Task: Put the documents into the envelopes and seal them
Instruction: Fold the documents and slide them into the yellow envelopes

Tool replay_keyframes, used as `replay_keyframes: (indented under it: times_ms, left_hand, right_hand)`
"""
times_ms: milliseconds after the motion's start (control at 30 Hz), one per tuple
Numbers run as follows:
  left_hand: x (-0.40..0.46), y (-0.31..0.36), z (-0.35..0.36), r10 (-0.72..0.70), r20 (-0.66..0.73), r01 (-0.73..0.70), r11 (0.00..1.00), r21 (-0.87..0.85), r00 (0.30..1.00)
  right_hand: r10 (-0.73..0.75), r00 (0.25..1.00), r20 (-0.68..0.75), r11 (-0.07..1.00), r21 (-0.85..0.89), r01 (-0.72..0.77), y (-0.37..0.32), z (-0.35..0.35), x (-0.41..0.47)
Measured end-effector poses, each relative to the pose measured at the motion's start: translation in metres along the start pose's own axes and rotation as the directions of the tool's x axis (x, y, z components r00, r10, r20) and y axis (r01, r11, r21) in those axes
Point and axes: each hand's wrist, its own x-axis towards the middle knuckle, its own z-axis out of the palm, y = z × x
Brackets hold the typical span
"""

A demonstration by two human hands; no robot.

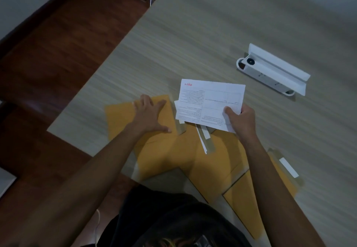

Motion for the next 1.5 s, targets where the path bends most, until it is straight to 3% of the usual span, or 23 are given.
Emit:
replay_keyframes:
  times_ms: [267,567,933,1200,1500]
  left_hand:
    - [0.007,0.023,0.003,0.065,0.084,-0.082,0.971,0.223,0.994]
    - [0.006,0.022,-0.001,0.110,0.068,-0.124,0.958,0.257,0.992]
    - [0.003,0.023,-0.004,0.136,0.068,-0.148,0.964,0.222,0.988]
    - [0.007,0.021,-0.003,0.152,0.074,-0.166,0.950,0.266,0.986]
    - [0.007,0.022,-0.004,0.158,0.143,-0.192,0.944,0.267,0.977]
  right_hand:
    - [-0.236,0.972,0.024,0.951,-0.202,0.235,-0.008,-0.001,-0.005]
    - [-0.298,0.949,0.106,0.916,-0.249,0.316,-0.013,0.009,-0.008]
    - [-0.197,0.957,0.215,0.939,-0.239,0.247,-0.018,0.005,-0.006]
    - [0.080,0.931,0.356,0.991,-0.129,-0.036,-0.004,-0.006,0.017]
    - [0.161,0.904,0.396,0.987,-0.091,-0.136,0.007,0.021,0.019]
